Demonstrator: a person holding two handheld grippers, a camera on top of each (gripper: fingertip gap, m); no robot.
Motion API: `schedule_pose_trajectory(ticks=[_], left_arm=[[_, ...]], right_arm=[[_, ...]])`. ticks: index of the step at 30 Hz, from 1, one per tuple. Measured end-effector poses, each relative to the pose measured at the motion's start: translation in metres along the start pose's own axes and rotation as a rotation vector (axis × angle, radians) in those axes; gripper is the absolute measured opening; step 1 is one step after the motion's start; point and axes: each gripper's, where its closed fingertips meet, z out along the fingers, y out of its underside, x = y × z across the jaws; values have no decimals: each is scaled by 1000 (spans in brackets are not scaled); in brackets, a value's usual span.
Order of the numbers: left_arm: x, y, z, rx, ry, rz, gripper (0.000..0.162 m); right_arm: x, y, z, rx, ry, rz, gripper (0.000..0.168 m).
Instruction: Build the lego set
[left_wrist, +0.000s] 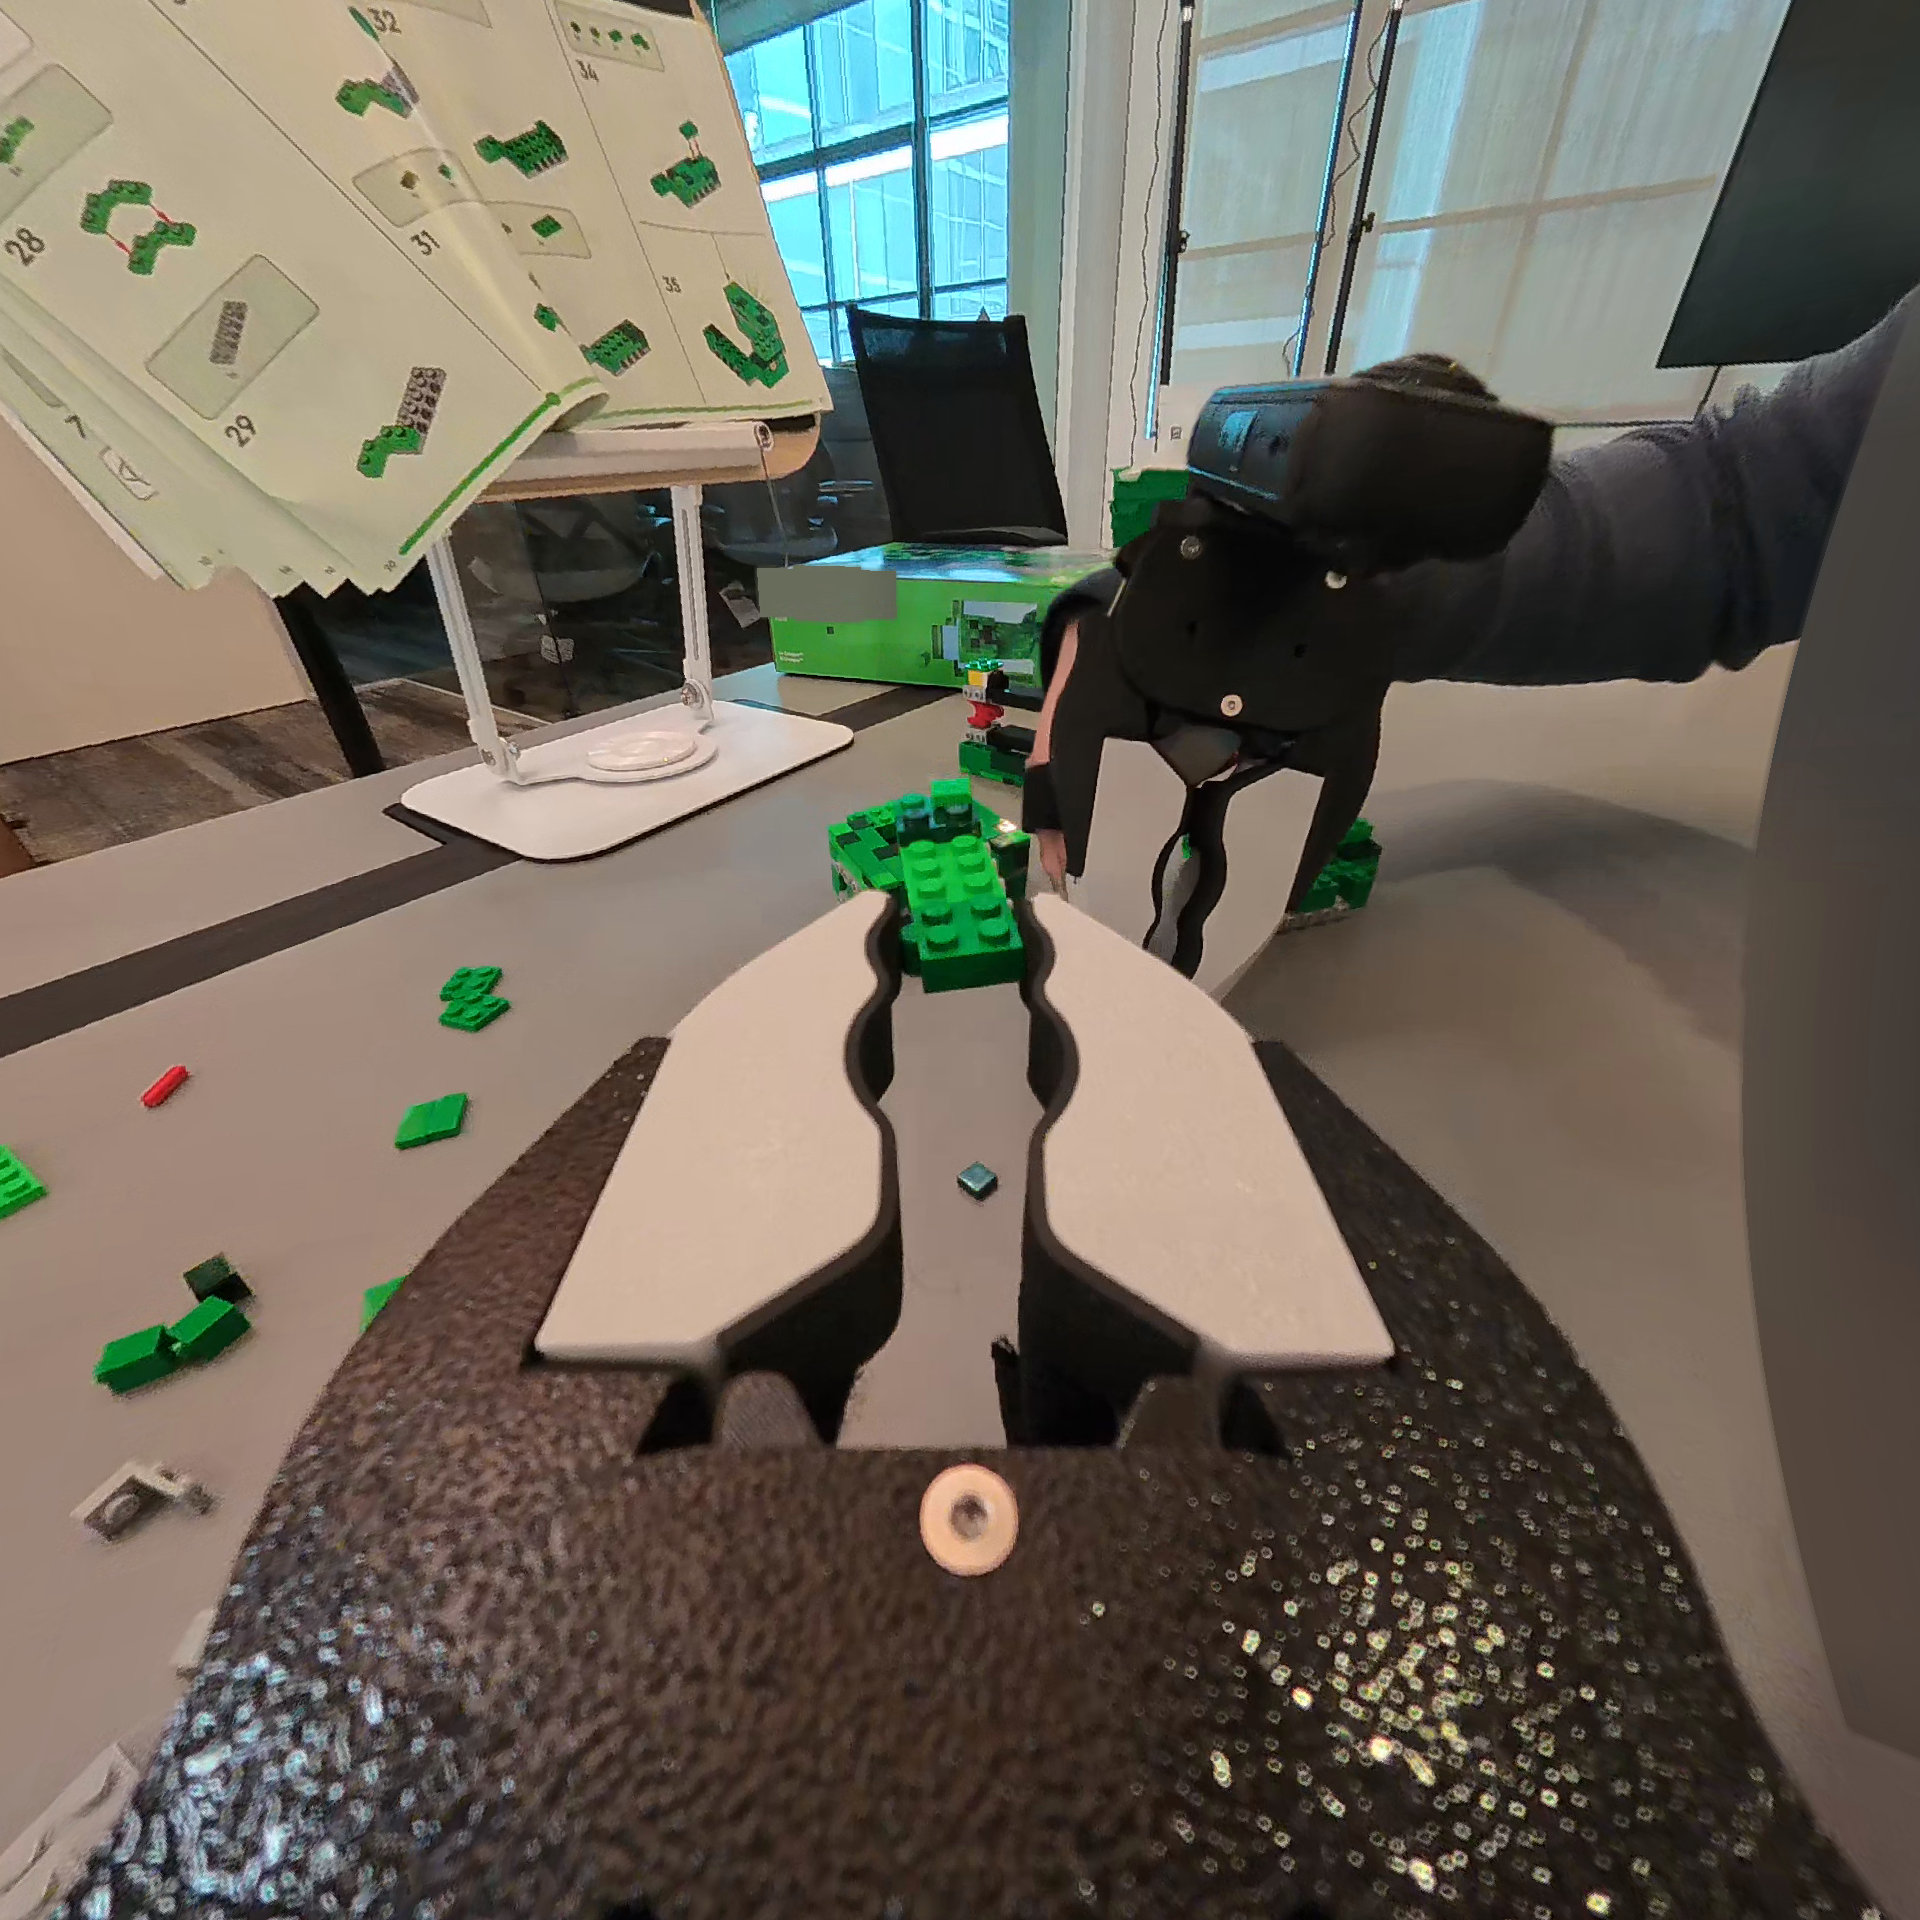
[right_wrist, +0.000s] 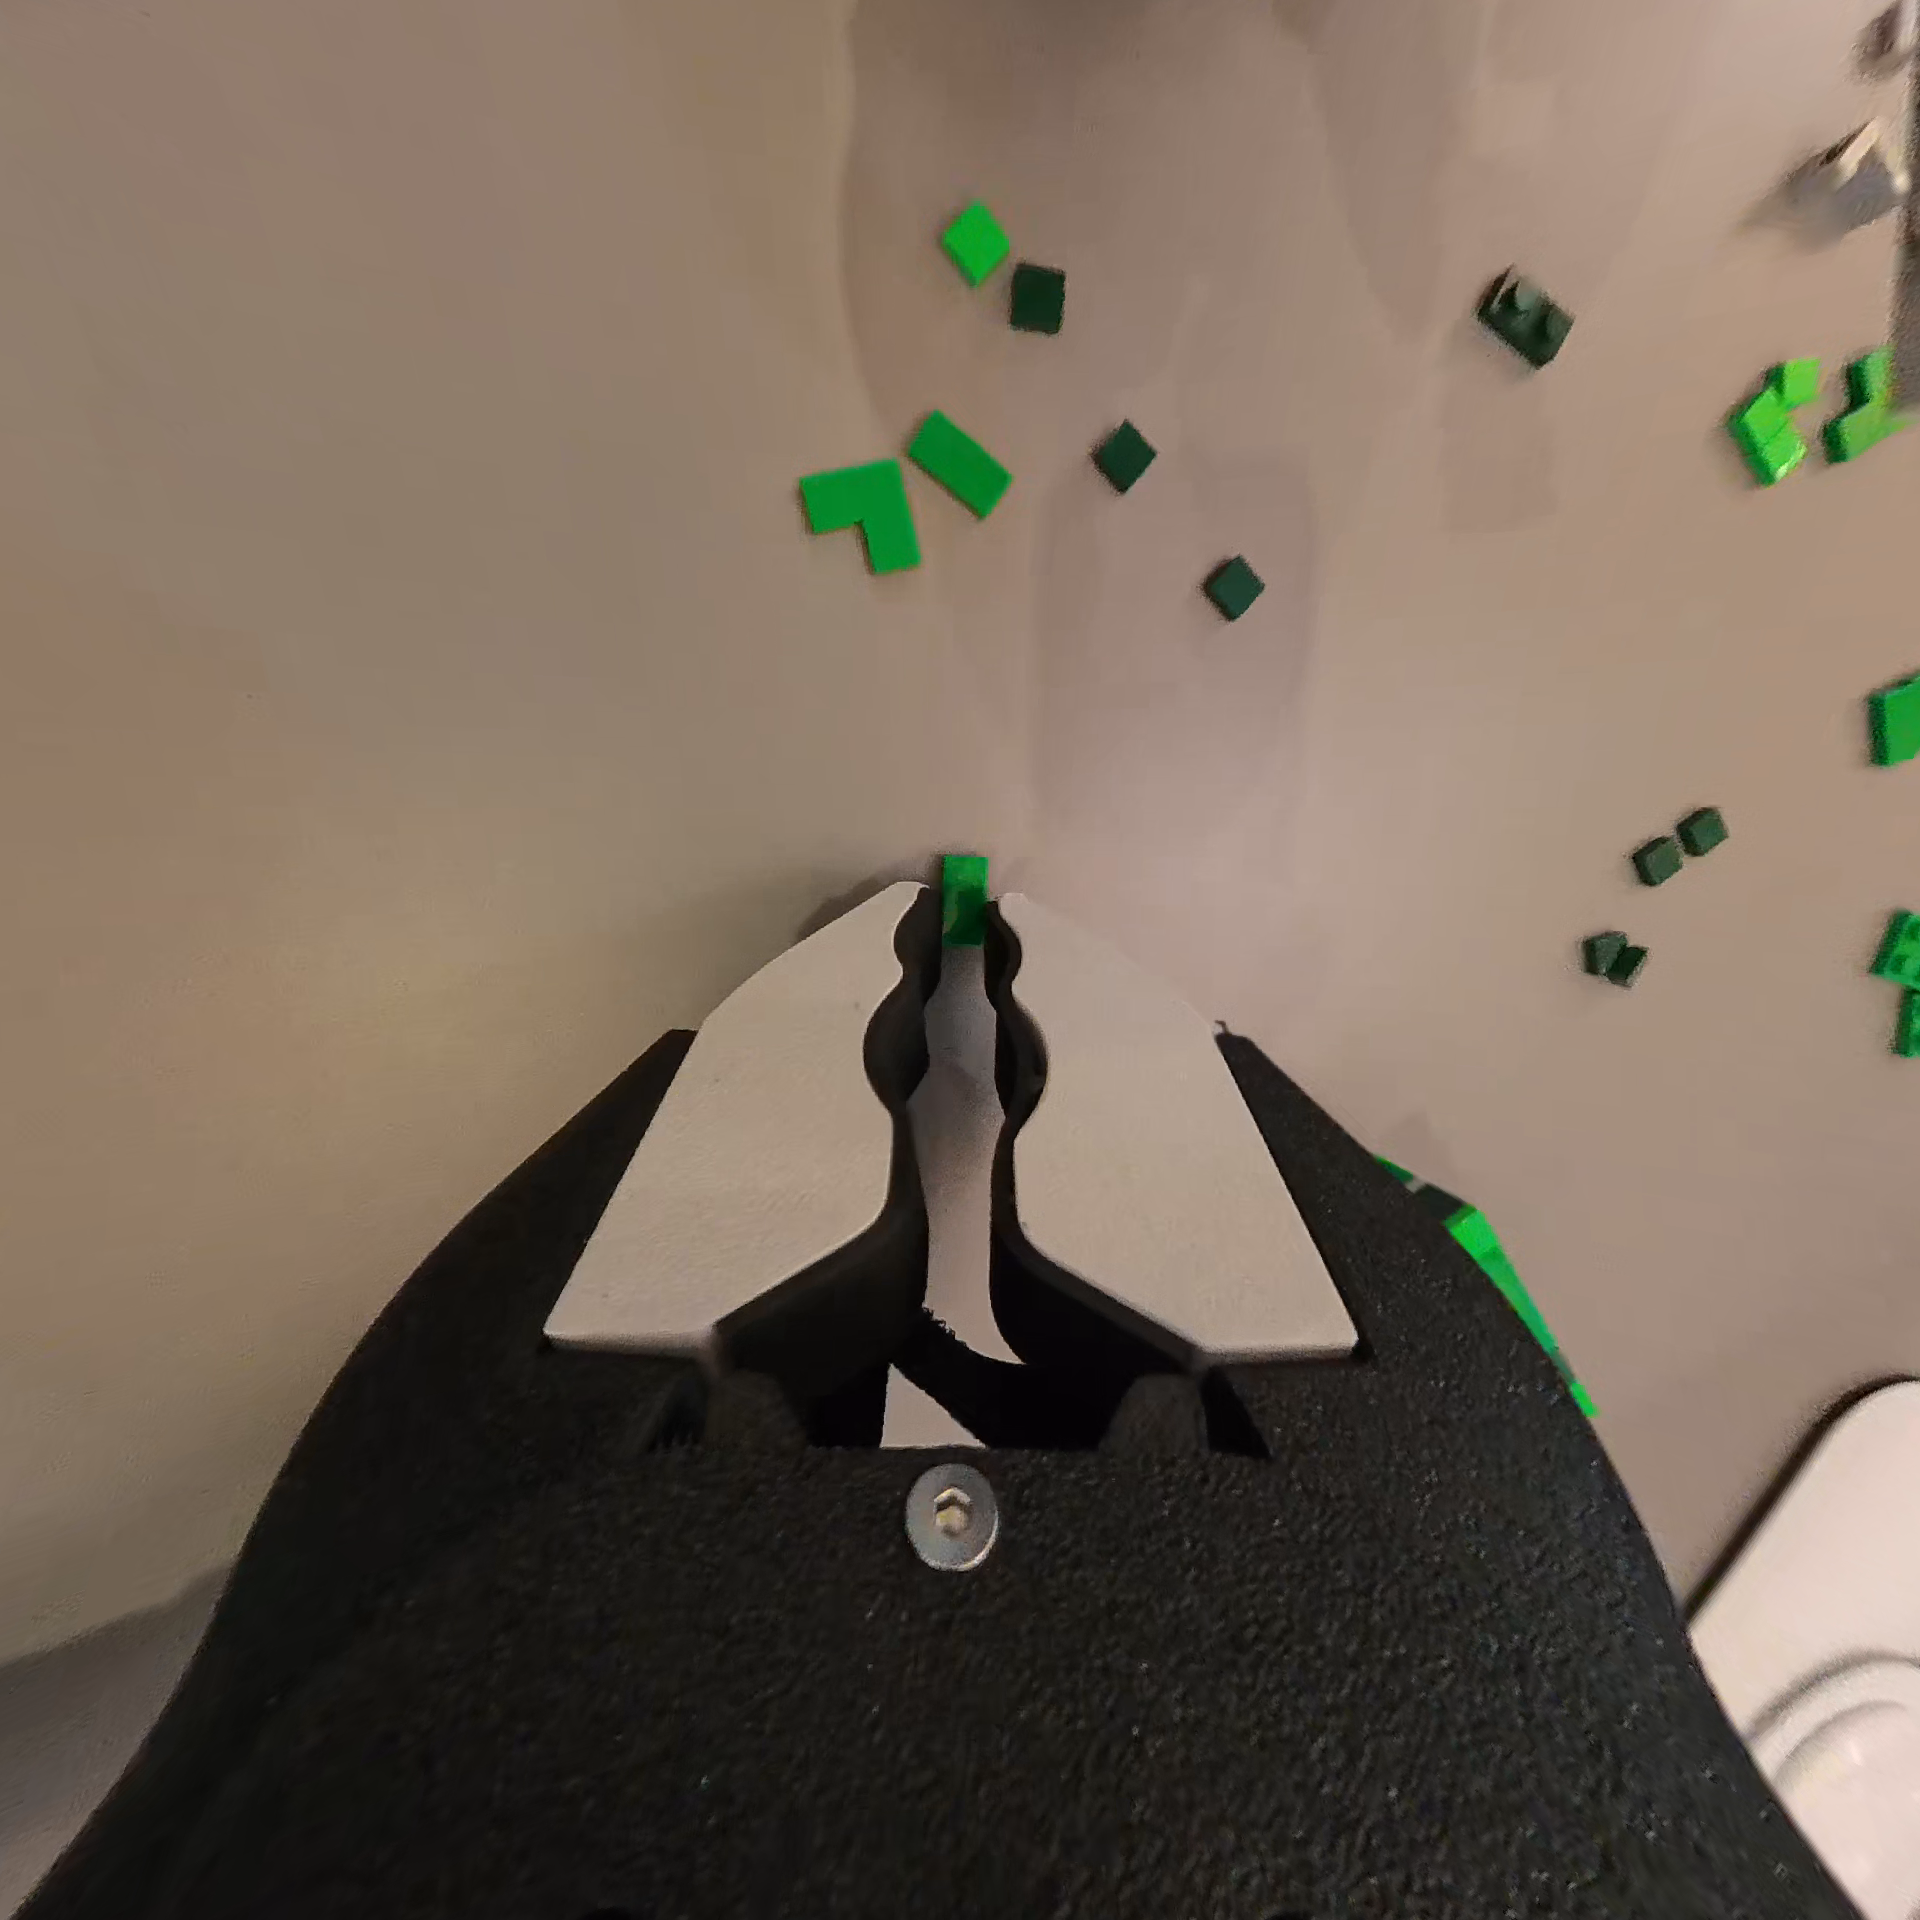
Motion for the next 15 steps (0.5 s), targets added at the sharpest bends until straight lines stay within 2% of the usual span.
schedule_pose_trajectory(ticks=[1,7,15], left_arm=[[0,0,0,1,-1,3,21],[0,0,0,3,6,-6,21],[4,3,4,-25,23,10,21]], right_arm=[[-1,1,0,8,-4,10,7],[-7,-1,-4,69,-57,27,17],[-6,-3,-1,33,-84,21,12]])
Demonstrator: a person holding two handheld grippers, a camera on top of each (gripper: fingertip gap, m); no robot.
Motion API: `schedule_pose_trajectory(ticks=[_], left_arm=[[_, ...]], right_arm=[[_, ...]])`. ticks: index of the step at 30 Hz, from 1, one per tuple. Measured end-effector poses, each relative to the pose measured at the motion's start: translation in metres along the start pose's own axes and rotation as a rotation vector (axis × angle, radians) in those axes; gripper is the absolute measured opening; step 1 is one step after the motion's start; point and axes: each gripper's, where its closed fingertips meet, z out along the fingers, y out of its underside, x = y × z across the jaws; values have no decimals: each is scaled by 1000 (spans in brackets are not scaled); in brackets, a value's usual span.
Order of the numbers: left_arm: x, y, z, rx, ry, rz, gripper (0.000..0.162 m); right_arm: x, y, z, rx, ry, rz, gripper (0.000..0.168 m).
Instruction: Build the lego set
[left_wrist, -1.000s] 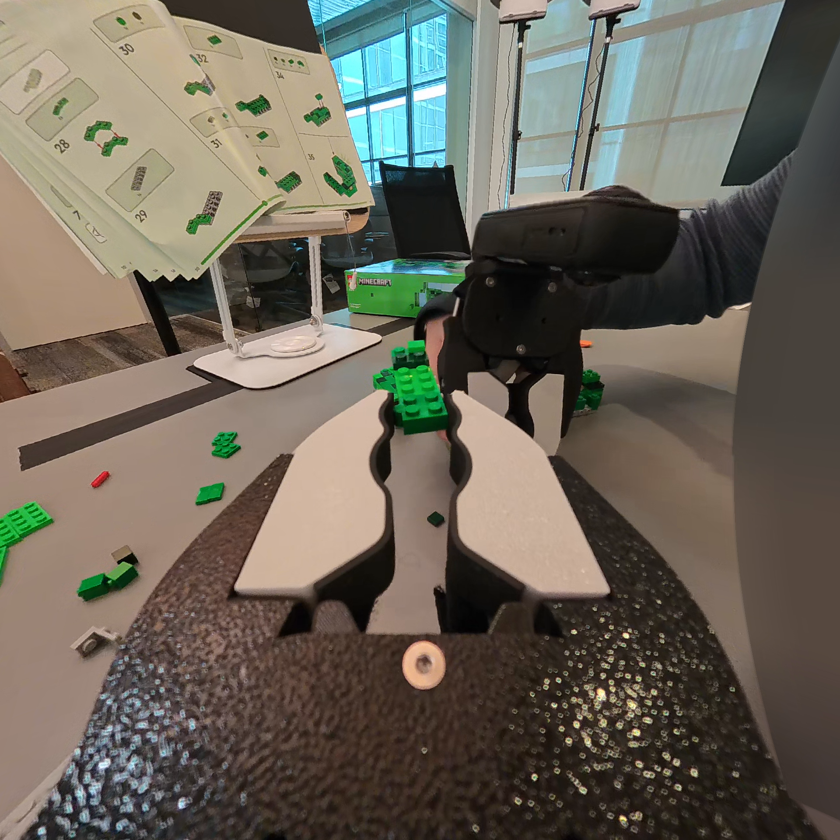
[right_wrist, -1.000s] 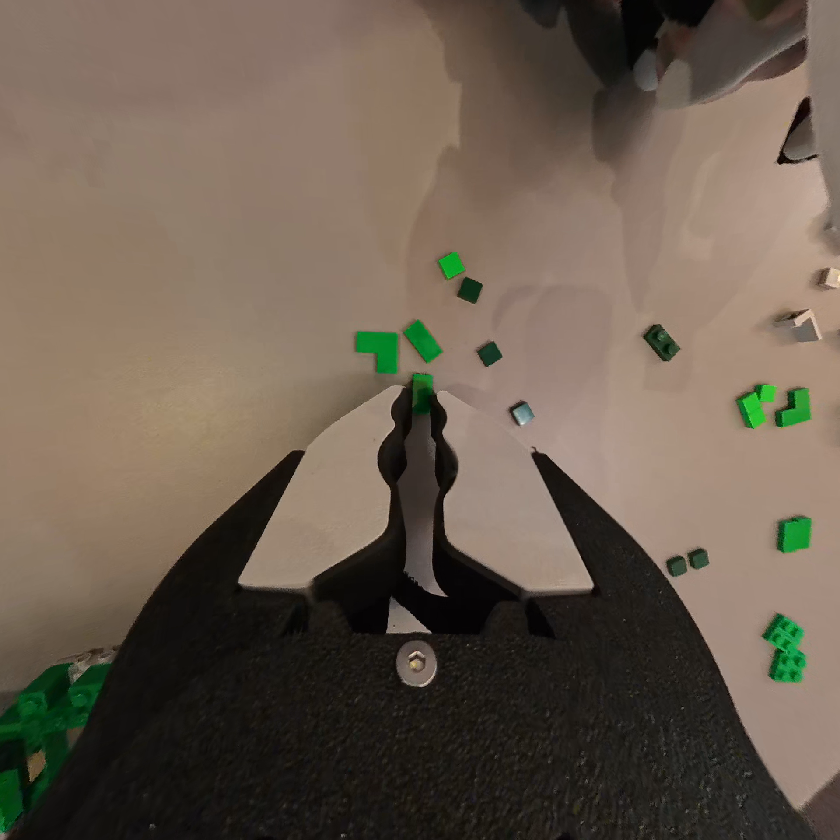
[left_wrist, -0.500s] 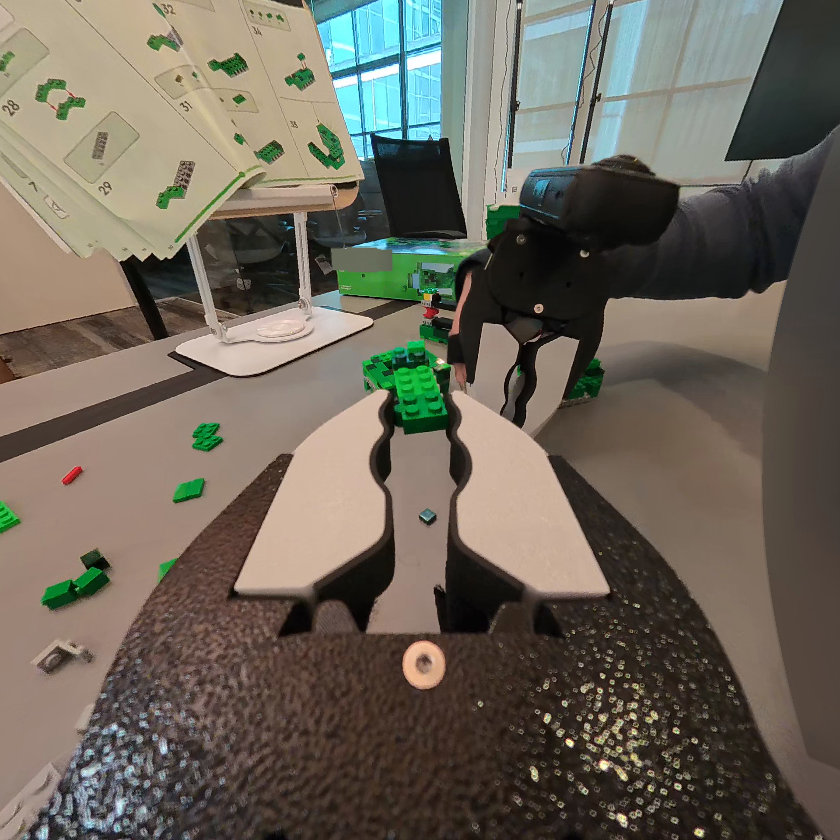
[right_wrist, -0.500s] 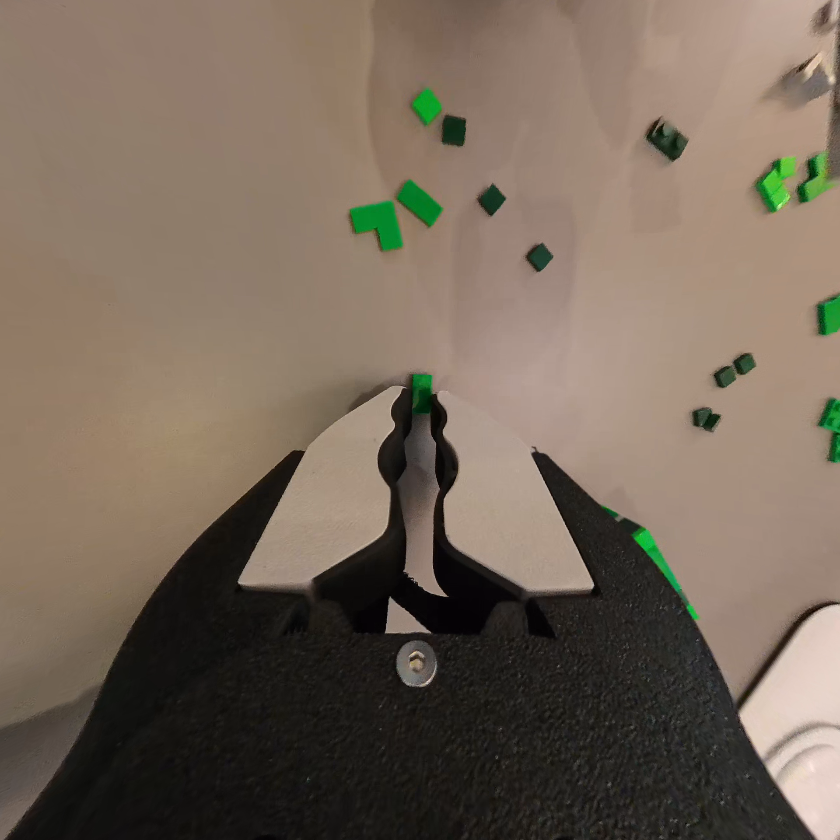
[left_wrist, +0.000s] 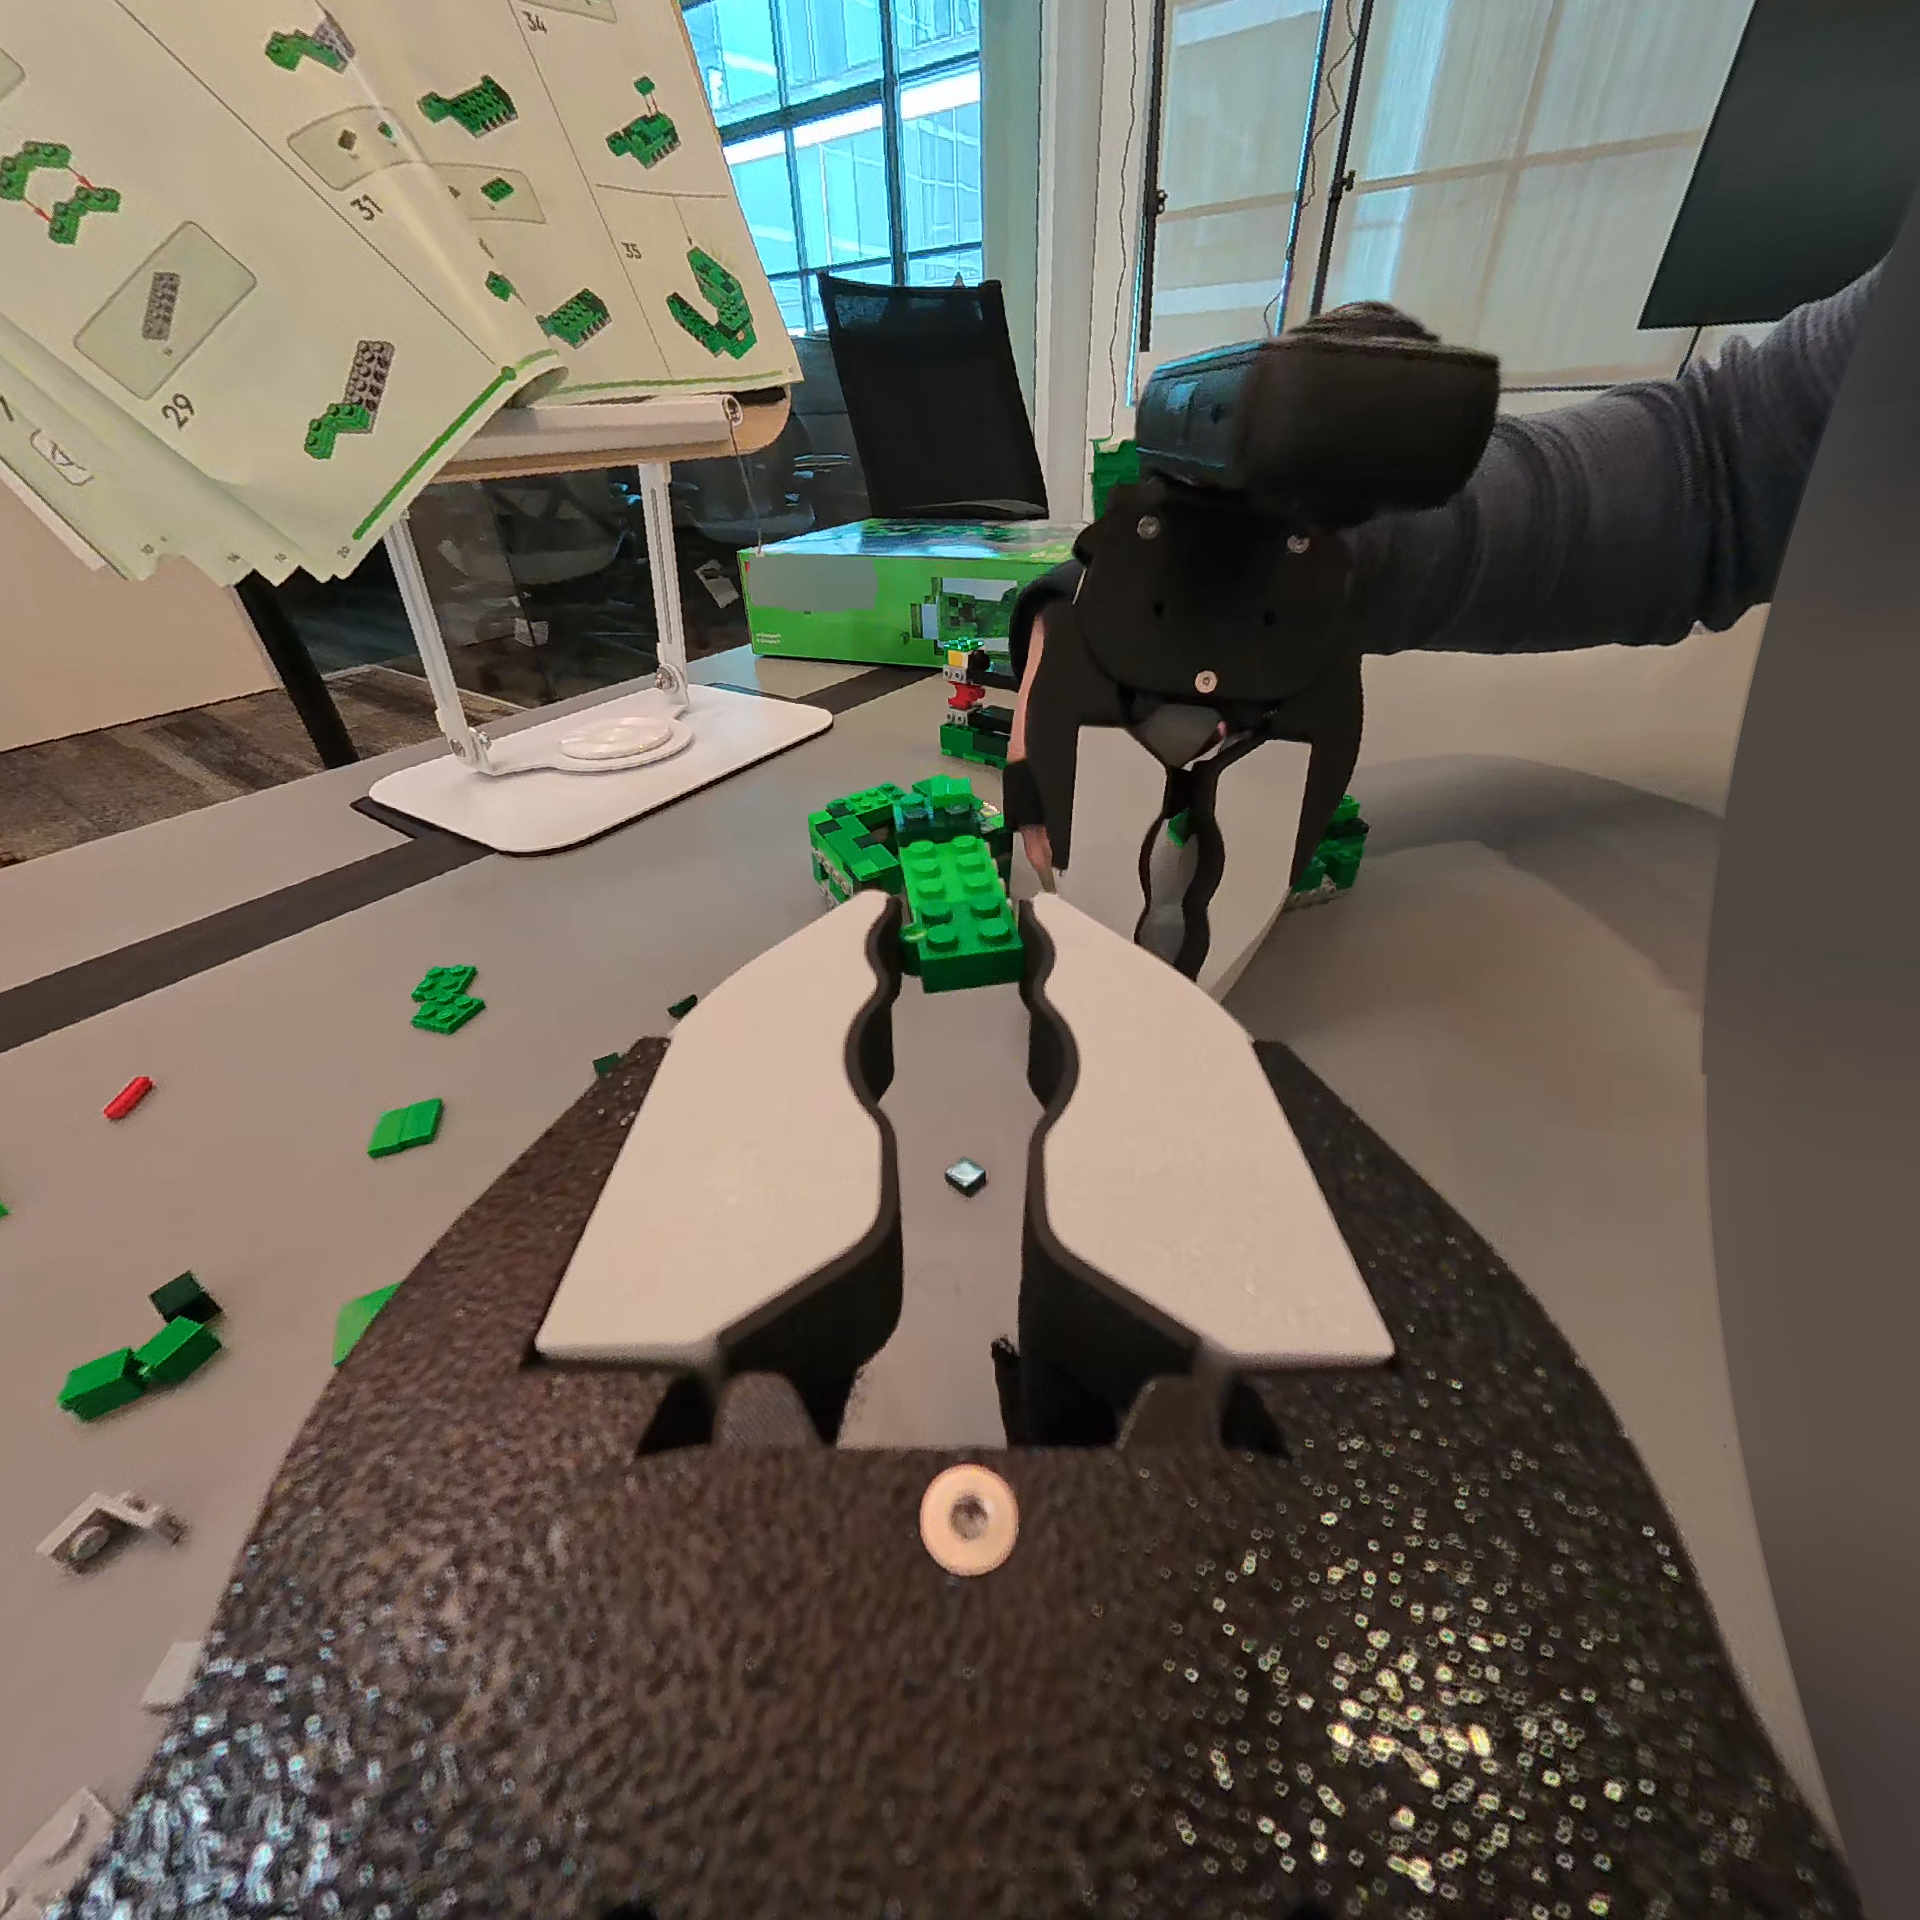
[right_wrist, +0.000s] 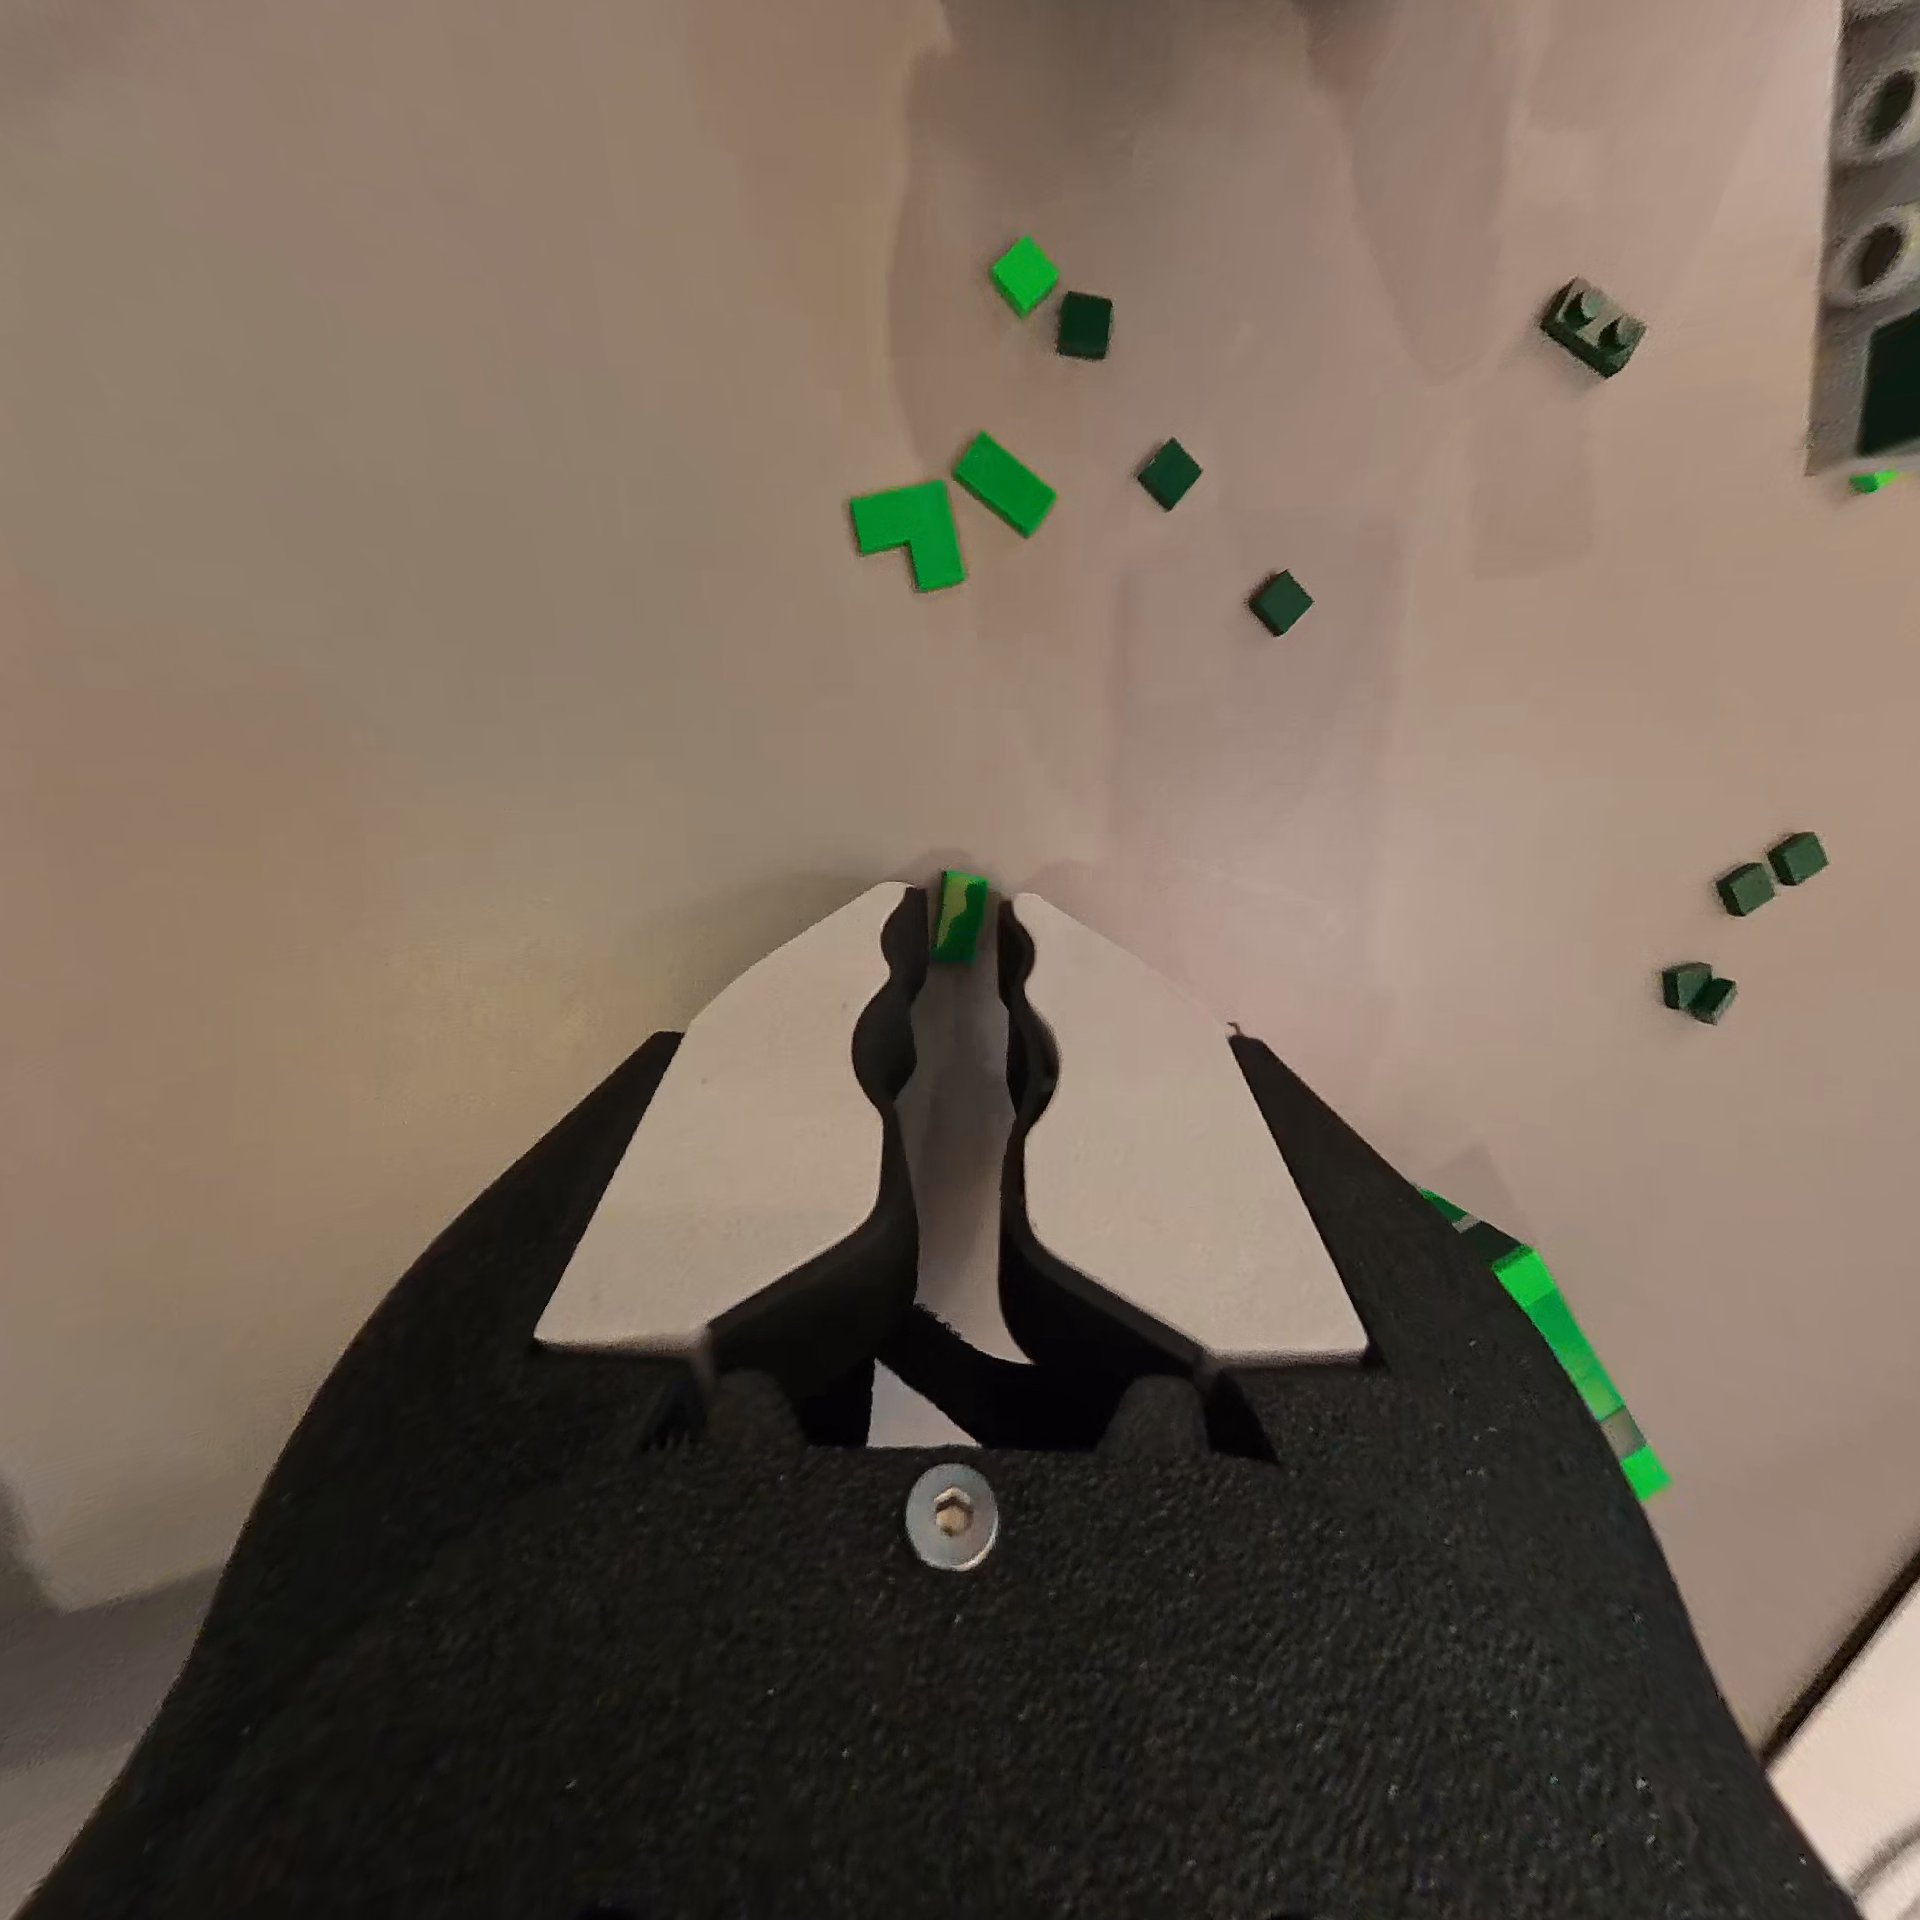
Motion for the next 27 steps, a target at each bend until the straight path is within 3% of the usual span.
schedule_pose_trajectory(ticks=[5,10,13,27], left_arm=[[2,3,3,-23,6,-4,21],[10,10,11,-87,35,-23,21],[20,10,15,-88,83,-9,21],[28,9,17,-75,131,-1,21]], right_arm=[[2,-6,-7,7,4,-12,7],[21,-48,-58,249,101,-19,6],[31,-59,-76,274,158,-59,6],[38,-57,-81,274,206,-79,7]])
